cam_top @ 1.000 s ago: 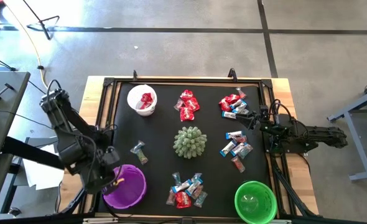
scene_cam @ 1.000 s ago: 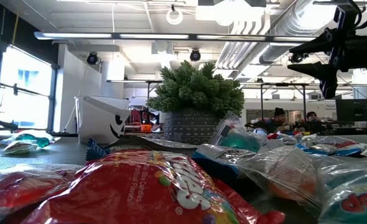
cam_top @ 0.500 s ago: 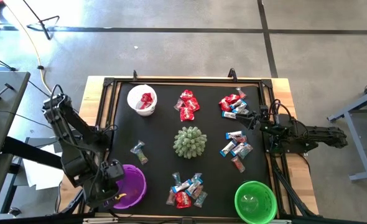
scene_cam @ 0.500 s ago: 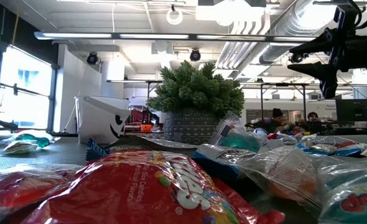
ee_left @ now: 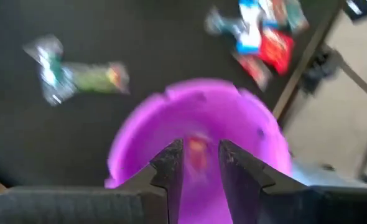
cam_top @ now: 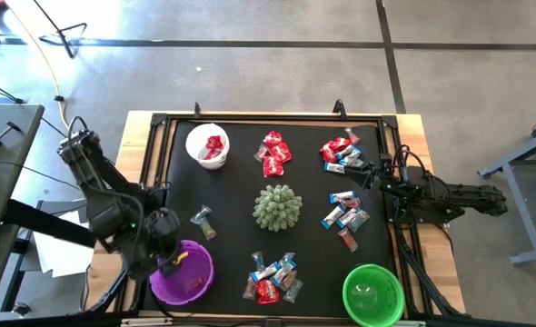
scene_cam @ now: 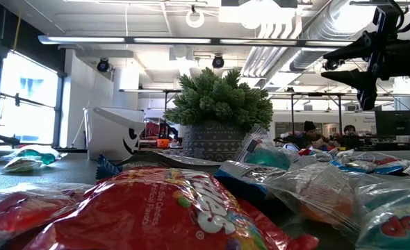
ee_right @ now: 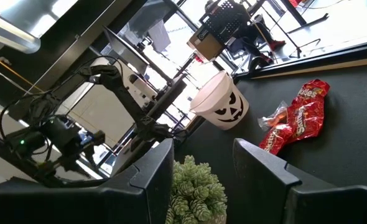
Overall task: Organize candy in baskets
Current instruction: Put the blue gummy into the purple bucket
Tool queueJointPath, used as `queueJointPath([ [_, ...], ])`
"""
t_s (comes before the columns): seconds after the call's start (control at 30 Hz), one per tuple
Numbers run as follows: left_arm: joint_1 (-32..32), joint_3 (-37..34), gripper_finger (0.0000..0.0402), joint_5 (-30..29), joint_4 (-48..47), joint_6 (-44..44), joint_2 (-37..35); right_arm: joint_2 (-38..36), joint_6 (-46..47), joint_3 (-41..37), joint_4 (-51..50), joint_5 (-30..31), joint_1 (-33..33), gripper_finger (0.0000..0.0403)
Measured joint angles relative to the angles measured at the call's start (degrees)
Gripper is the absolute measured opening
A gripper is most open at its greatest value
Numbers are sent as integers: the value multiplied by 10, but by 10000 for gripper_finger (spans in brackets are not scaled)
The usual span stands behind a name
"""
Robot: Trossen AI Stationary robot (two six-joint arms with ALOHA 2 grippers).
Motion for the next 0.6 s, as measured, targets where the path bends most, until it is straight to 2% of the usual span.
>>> queueJointPath([
  [0.13,101,0,85,22,-17,76,-2,0,0,0,0,0,0,162],
  [0.37,310,0,85,113,-12,248,0,0,0,0,0,0,0,162],
  [0.47,367,0,85,143,-10,282,14,0,0,0,0,0,0,162],
  [0.6,407,0,85,171,-9,297,52,0,0,0,0,0,0,162],
])
